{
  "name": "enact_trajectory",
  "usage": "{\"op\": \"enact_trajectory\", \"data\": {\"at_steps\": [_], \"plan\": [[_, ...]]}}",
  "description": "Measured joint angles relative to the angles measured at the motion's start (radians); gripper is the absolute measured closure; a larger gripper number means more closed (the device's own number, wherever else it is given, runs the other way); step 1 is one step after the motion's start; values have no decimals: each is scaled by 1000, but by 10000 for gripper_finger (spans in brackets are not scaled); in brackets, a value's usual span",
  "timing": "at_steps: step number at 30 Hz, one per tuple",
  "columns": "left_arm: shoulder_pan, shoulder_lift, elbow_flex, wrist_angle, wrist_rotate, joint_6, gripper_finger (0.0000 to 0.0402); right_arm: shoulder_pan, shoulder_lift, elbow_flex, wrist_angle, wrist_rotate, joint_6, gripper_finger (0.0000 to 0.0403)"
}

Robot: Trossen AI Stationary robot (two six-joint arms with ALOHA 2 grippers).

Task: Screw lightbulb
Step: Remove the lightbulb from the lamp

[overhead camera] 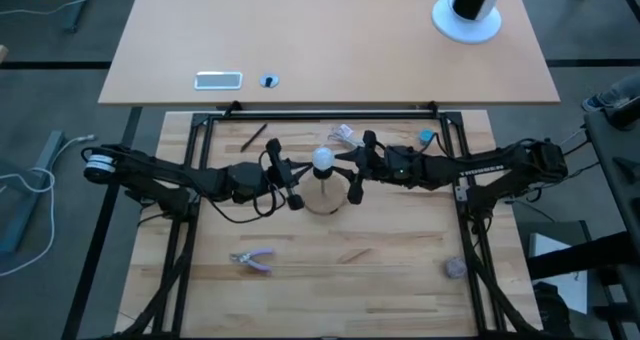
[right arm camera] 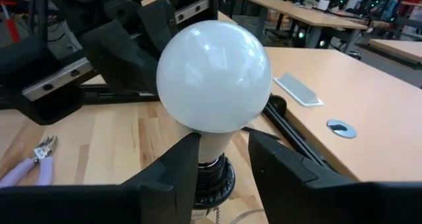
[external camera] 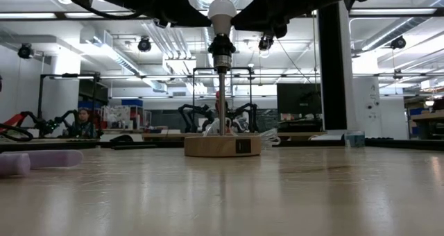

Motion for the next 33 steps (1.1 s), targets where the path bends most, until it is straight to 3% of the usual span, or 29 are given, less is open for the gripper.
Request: {"op": "enact_trajectory", "data": {"at_steps": [9, 15, 19, 33], "plan": [[-13, 0, 0, -4, 3, -17, 401, -5, 0, 1, -18, 1, -8, 289], [-25, -9, 0, -56, -108, -21, 401, -3, -18, 2, -90, -4, 49, 286], [-19, -9, 0, -58, -101, -20, 401, -4, -12, 2, -60, -60, 75, 266], [-14, -6, 0, -41, -25, -20, 401, -13, 96, 8, 150, -64, 42, 163]]}}
